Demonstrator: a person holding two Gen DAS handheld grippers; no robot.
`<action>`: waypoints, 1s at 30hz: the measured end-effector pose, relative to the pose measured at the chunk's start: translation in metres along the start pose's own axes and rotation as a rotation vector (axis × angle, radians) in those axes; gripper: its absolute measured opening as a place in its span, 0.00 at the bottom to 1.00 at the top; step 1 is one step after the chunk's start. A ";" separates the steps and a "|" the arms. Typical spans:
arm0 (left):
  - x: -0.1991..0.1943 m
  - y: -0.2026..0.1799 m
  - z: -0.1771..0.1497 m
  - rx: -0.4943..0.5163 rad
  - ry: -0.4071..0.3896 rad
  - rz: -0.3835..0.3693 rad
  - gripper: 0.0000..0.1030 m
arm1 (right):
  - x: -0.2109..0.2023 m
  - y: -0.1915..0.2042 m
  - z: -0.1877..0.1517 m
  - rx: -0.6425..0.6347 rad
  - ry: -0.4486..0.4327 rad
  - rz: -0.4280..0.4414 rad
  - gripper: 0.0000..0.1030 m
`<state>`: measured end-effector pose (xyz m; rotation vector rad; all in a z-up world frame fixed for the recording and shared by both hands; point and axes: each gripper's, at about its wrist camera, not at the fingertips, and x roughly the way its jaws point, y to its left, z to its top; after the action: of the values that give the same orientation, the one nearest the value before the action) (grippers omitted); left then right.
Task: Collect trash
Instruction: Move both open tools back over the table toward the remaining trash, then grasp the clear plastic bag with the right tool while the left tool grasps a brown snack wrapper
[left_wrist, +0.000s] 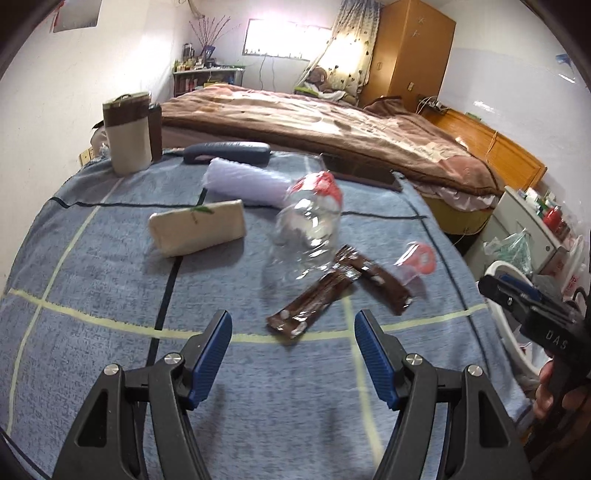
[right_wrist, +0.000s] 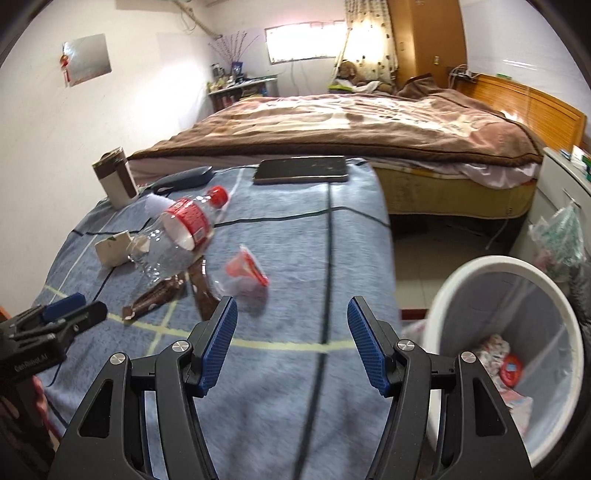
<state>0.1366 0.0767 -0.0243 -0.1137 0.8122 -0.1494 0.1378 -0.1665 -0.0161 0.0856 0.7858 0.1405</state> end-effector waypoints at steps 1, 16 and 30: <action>0.002 0.002 -0.001 0.000 0.004 -0.005 0.69 | 0.003 0.002 0.001 0.001 0.006 0.002 0.62; 0.030 0.019 0.002 -0.017 0.055 -0.019 0.69 | 0.059 0.025 0.017 0.180 0.130 0.142 0.54; 0.044 0.008 0.010 0.043 0.073 -0.042 0.69 | 0.079 0.036 0.028 0.103 0.126 0.052 0.45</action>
<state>0.1740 0.0776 -0.0500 -0.0851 0.8794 -0.2114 0.2096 -0.1189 -0.0465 0.1966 0.9169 0.1555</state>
